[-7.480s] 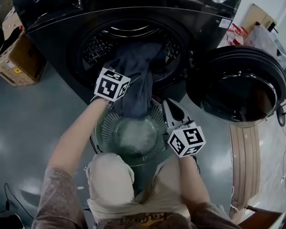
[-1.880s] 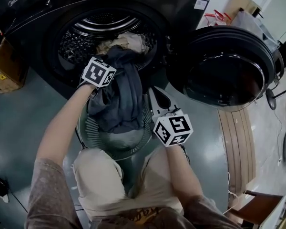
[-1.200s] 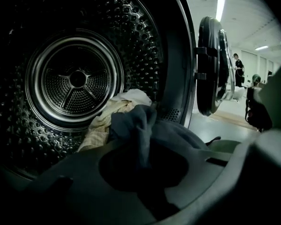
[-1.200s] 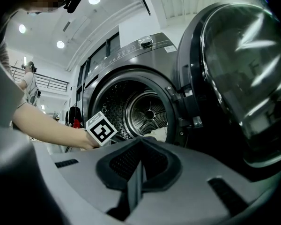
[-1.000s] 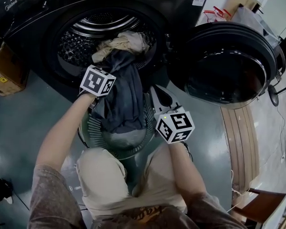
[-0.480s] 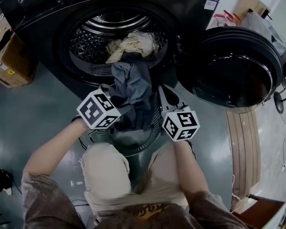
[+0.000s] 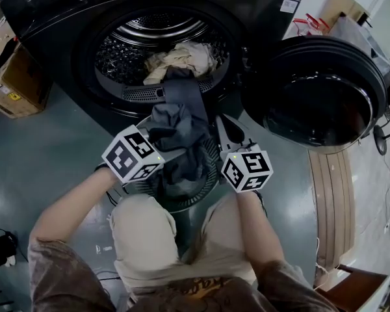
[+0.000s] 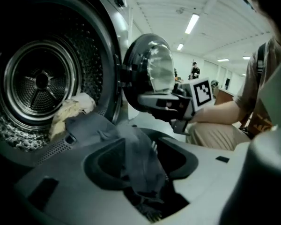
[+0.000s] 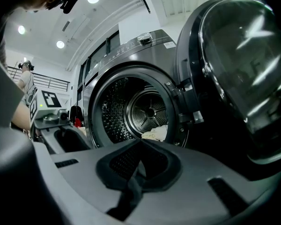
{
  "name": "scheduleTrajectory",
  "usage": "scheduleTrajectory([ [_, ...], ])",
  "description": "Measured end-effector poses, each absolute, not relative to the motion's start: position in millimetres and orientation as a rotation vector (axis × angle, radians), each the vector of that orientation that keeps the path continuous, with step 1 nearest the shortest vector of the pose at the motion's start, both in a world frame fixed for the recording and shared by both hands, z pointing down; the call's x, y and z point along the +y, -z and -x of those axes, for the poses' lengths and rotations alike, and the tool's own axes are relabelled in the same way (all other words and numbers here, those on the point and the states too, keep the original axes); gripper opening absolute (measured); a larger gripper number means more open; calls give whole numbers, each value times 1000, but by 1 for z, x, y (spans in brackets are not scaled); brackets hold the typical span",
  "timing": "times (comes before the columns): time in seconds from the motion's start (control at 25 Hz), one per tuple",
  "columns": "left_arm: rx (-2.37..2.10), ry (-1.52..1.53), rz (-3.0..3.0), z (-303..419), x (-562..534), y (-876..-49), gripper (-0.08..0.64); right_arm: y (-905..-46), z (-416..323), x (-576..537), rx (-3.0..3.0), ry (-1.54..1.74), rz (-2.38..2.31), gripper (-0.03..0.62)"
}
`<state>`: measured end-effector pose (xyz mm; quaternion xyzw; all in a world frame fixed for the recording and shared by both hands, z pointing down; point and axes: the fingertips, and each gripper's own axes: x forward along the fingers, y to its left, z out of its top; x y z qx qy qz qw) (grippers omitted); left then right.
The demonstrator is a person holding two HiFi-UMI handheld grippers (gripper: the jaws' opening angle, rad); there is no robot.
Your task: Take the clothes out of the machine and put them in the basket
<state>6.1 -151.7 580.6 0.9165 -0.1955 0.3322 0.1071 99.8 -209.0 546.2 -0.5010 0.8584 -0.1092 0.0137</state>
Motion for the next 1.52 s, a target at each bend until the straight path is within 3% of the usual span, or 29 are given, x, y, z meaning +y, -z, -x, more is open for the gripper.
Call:
scheduleTrajectory([
  [0.28, -985, -867, -2737, 20, -274, -559, 264, -544, -96, -205, 2694, 317, 1550, -5],
  [0.68, -1159, -1259, -2618, 50, -401, -606, 308, -539, -94, -201, 2702, 290, 1572, -5],
  [0.96, -1130, -1304, -2521, 55, -444, -636, 307, -538, -94, -199, 2710, 275, 1598, -5],
  [1.08, -1129, -1277, -2464, 55, -451, -649, 256, -538, -96, -198, 2711, 273, 1613, -5],
  [1.24, -1114, -1327, -2450, 51, -449, -657, 76, -538, -100, -199, 2697, 274, 1627, -5],
  [1.52, -1068, -1165, -2531, 44, -419, -626, 46, -546, -102, -203, 2718, 277, 1636, -5],
])
